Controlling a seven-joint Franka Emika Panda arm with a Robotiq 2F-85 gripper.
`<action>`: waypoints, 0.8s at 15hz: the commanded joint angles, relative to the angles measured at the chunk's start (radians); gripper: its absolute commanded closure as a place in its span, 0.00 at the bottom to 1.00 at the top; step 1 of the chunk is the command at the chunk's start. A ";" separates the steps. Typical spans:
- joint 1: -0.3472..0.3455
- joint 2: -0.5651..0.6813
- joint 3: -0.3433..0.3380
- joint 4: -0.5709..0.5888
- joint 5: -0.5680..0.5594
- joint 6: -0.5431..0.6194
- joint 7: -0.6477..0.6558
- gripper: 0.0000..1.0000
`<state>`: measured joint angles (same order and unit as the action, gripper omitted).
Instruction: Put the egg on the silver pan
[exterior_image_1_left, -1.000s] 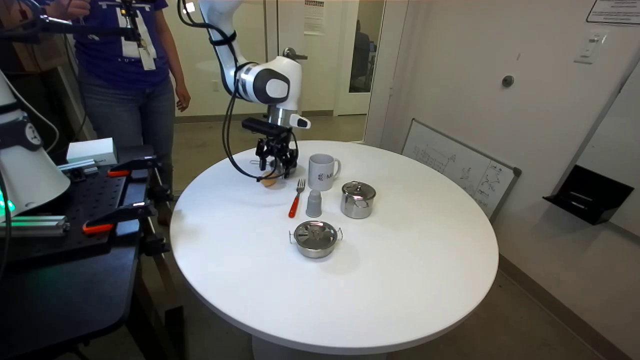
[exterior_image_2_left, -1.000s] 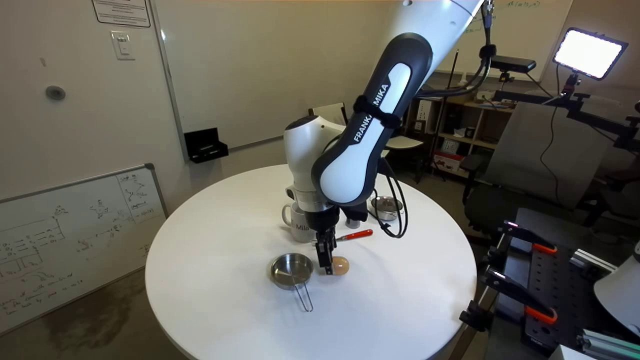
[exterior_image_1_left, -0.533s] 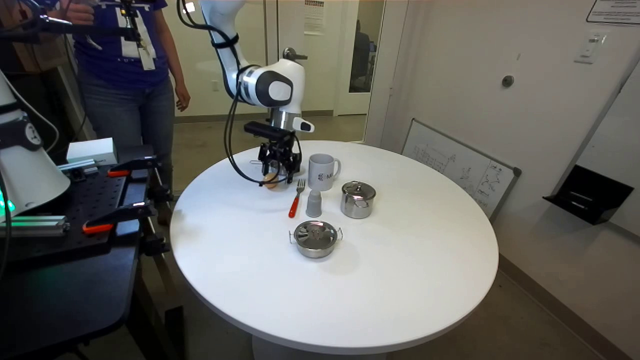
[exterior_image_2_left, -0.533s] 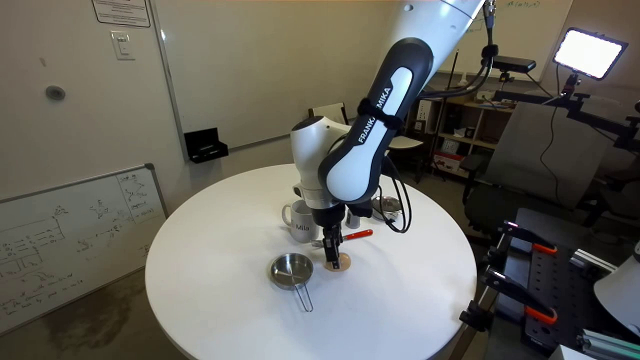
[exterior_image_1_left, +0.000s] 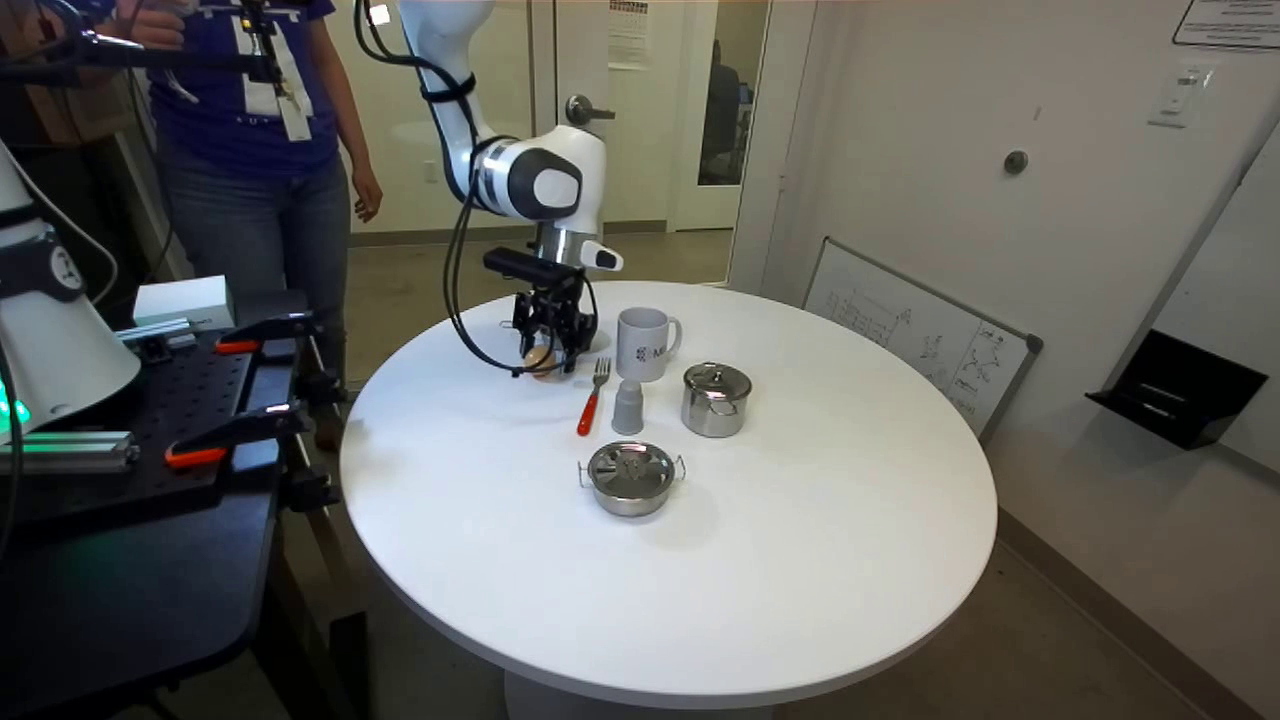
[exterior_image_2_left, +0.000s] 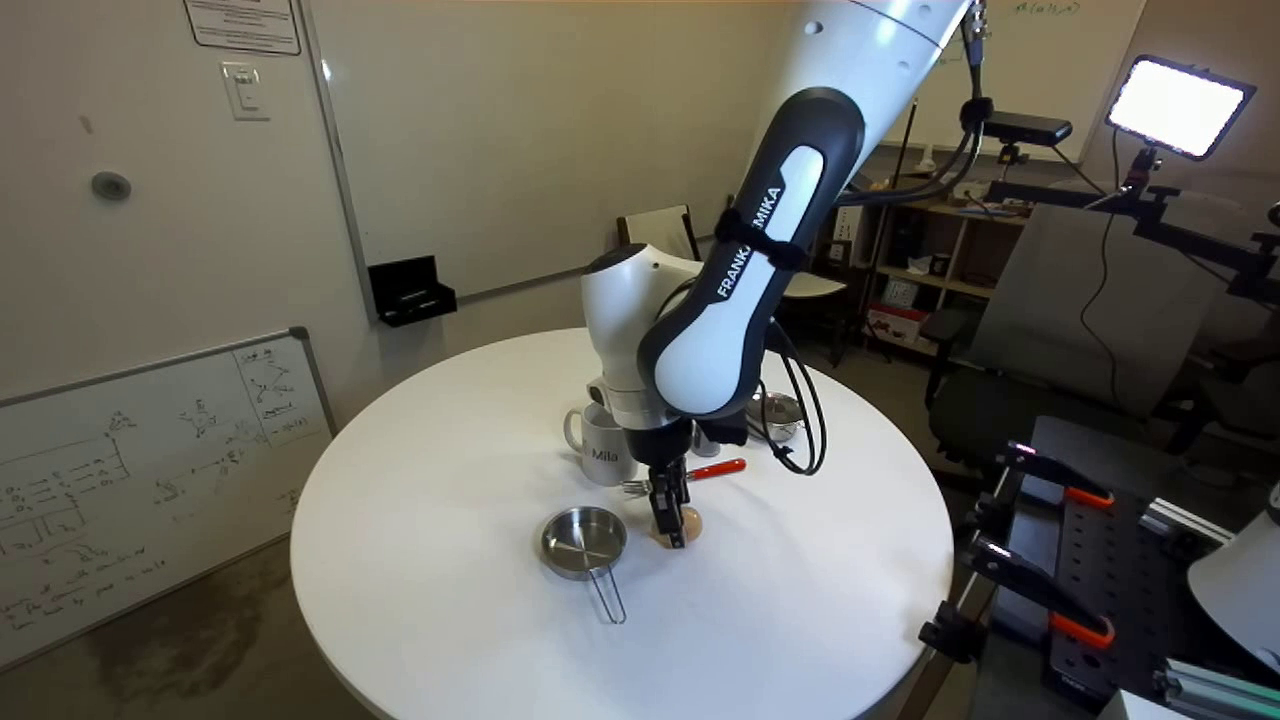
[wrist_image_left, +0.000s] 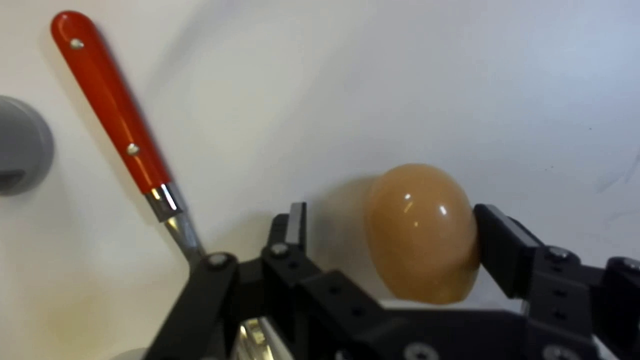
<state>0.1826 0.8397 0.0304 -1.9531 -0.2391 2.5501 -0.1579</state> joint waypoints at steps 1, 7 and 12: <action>-0.001 -0.001 0.001 0.002 -0.017 -0.019 0.001 0.48; 0.003 -0.018 0.004 -0.002 -0.017 -0.031 0.003 0.76; -0.001 -0.075 0.005 -0.036 -0.019 -0.040 -0.002 0.76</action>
<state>0.1854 0.8262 0.0322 -1.9528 -0.2391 2.5416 -0.1579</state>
